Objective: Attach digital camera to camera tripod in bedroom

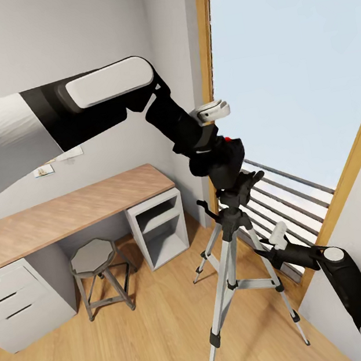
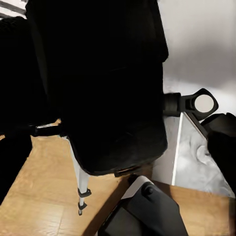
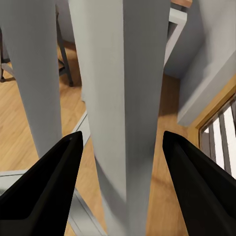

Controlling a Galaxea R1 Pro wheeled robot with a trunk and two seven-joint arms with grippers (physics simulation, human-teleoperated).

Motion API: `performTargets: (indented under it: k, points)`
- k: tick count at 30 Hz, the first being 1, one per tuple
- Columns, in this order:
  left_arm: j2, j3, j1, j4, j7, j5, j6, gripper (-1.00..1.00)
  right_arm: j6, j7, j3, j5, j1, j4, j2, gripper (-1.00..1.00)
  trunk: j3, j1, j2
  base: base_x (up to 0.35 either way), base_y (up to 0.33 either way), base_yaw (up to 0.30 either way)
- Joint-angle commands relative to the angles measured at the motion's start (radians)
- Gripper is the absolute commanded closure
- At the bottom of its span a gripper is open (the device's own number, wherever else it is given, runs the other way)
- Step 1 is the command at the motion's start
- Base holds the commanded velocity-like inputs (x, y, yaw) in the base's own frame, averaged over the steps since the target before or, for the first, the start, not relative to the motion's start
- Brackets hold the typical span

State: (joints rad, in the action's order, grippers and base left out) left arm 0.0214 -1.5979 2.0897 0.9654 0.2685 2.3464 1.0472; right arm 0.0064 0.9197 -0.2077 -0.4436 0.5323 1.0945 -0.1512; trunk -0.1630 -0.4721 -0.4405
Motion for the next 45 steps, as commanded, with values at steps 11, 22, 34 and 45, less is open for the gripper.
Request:
performTargets:
  k: [11, 22, 34, 45]
  points:
    - [-0.012, -0.002, 0.0, -0.002, 0.008, 0.01, 0.0, -1.0, -0.022, -0.024, -0.001, -0.015, -0.001, -0.001, 0.002, 1.0, -0.003, -0.001, -0.001, 0.0, 0.0, 0.0]
    - [-0.007, 0.002, -0.001, 0.0, 0.008, 0.01, 0.0, -1.0, -0.022, -0.024, -0.001, -0.015, -0.002, -0.001, 0.002, 1.0, -0.003, -0.001, -0.001, 0.0, 0.0, 0.0]
    - [0.11, 0.174, -0.015, -0.001, 0.009, 0.01, 0.0, -1.0, -0.022, -0.024, -0.001, -0.015, -0.003, -0.001, 0.002, 1.0, -0.003, -0.001, -0.001, 0.0, 0.0, 0.0]
    - [0.221, 0.265, -0.085, 0.008, 0.011, 0.01, 0.0, -1.0, -0.022, -0.024, -0.001, -0.015, -0.003, -0.001, 0.002, 1.0, -0.003, -0.001, -0.001, 0.0, 0.0, 0.0]
